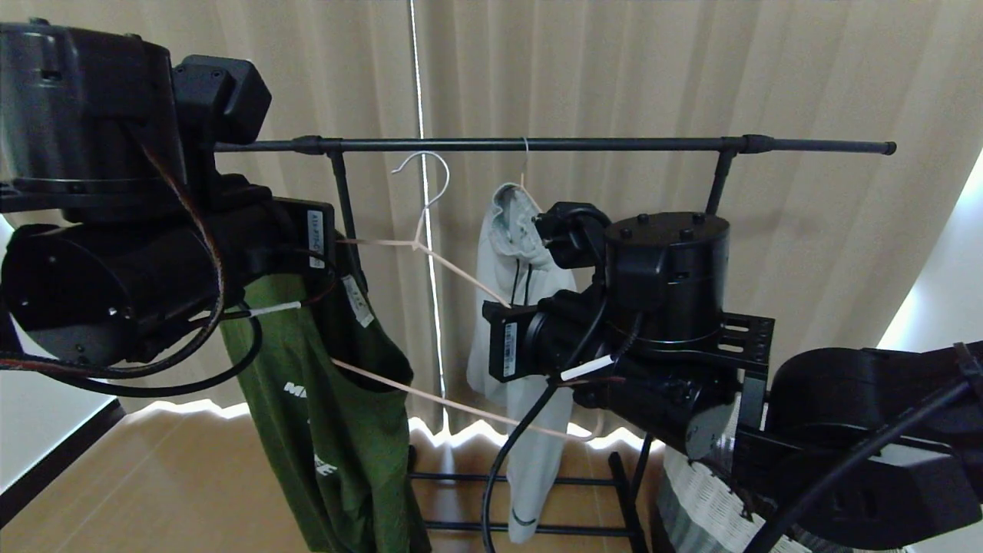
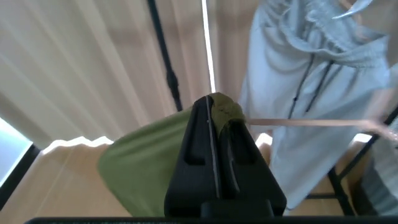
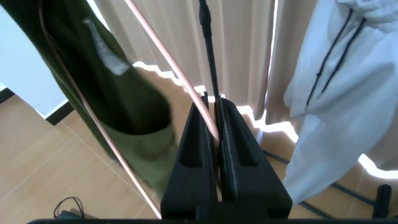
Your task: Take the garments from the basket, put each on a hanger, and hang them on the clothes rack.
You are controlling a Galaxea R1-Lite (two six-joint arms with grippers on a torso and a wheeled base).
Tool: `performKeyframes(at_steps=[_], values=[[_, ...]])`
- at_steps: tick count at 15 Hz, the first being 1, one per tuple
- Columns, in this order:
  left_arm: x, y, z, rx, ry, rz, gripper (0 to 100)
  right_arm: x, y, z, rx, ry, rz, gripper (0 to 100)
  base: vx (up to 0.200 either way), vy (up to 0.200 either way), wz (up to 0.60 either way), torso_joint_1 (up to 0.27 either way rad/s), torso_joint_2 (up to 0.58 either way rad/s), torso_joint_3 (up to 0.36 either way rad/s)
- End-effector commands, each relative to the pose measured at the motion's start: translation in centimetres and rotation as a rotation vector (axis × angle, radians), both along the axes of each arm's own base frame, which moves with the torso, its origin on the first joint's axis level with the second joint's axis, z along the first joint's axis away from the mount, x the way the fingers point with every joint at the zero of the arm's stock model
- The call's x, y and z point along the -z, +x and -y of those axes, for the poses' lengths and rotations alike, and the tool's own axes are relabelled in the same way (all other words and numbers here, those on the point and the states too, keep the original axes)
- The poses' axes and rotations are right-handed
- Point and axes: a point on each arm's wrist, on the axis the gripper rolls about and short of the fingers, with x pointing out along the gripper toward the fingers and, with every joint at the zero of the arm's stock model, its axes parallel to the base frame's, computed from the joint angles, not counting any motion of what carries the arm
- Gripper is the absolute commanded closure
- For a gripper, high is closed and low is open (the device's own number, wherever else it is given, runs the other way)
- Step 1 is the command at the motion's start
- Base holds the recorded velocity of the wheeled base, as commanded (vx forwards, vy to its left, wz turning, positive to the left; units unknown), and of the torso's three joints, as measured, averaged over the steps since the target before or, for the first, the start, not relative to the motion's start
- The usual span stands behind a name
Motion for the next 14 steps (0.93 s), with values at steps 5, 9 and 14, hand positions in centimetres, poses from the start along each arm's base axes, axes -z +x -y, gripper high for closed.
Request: performKeyframes(at_steps=[5,9,14], values=[[-0.5,-1.1,0.7,0.048,-0.017,0.019,100,0.4,0.8,-1.4,-0.008,0.001,0.002,100,0.0,0.0,0.0,0.0,0.0,0.0],[-0.8,-1.4,0.6,0.049,-0.024,0.024,100,0.7,1.2,-1.5,0.005,-0.005,0.002,100,0.0,0.0,0.0,0.0,0.0,0.0],[-0.9,-1.0,-1.1,-0.015,-0.014,0.03,100,-0.7,2.4,1.1,0.079,0.015,0.026,100,0.0,0.0,0.0,0.0,0.0,0.0]])
